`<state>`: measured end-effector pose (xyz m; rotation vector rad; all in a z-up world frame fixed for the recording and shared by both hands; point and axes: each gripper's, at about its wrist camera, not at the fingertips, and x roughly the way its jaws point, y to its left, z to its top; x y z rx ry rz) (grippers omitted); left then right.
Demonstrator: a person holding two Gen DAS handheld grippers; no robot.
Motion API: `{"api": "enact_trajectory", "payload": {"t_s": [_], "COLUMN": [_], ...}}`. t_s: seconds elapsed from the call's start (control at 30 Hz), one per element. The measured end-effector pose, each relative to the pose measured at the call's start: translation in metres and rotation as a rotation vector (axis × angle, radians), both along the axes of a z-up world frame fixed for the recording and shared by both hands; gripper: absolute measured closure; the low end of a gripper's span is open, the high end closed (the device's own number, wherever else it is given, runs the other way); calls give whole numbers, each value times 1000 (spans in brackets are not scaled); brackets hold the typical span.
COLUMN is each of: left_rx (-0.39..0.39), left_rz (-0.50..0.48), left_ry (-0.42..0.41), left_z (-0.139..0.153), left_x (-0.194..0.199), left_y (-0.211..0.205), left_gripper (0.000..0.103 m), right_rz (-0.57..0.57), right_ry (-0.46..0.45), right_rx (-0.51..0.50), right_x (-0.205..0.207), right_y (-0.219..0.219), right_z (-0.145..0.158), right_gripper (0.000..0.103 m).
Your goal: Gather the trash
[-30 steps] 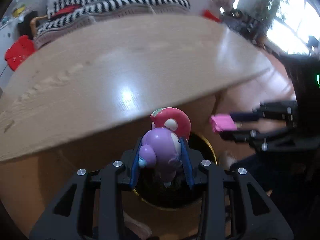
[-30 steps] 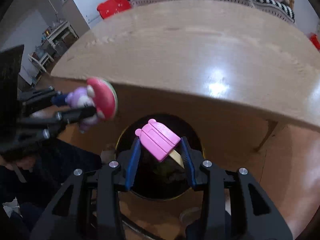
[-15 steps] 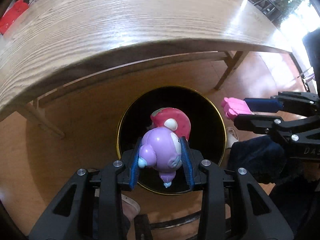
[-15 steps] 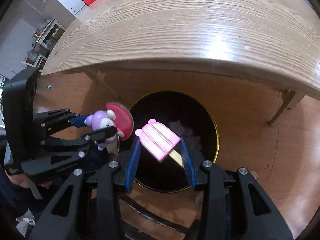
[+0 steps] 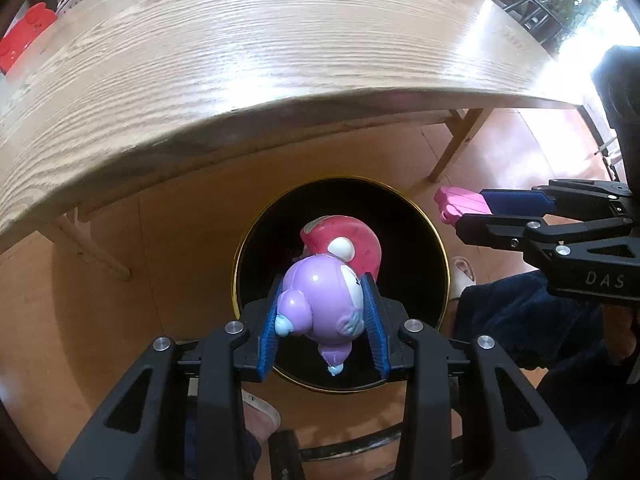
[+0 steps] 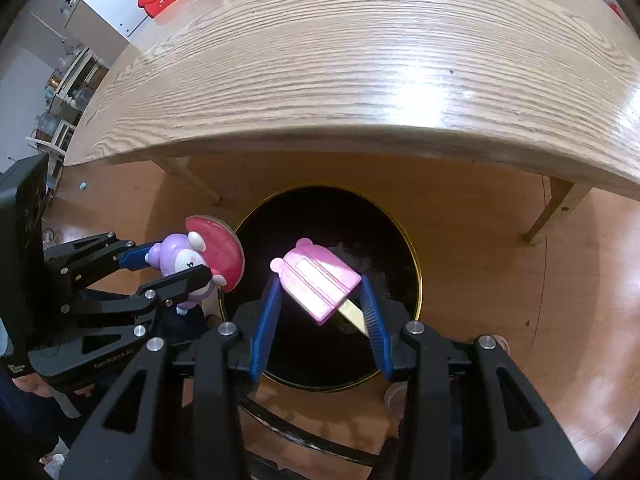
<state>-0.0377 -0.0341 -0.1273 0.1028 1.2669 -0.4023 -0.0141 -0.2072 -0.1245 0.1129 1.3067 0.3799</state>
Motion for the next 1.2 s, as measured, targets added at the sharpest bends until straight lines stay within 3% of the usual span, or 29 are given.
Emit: {"api": "enact_trajectory", "payload": {"t_s": [0.23, 0.4, 0.43, 0.57, 0.77, 0.97, 1.07, 1.2], "left_rx": [-1, 4, 3, -3, 4, 24, 49, 57], "left_rz": [6, 9, 12, 12, -13, -34, -53, -64], "left_ry": [6, 10, 9, 0, -3, -16, -50, -109], "left_z": [0, -2, -2, -1, 0, 4, 13, 29], "left_x": [2, 4, 4, 4, 1, -3, -6, -8], "left_y": [1, 1, 1, 1, -3, -6, -7, -5], "left_gripper": [64, 62, 59, 34, 14, 8, 7, 7], "right_rz": [-2, -20, -20, -18, -16, -6, 1, -6], "right_ry": [-6, -22, -26, -49, -62, -98, -129, -234], "right_rx": [5, 8, 9, 3, 24, 46, 46, 32], "right_x": [0, 1, 1, 0, -2, -6, -10, -16], "right_y": [-2, -4, -5, -5, -4, -3, -1, 1], "right_z": [1, 5, 6, 10, 16, 30, 39, 58], "right_gripper": [61, 48, 47, 40, 29, 17, 16, 15]}}
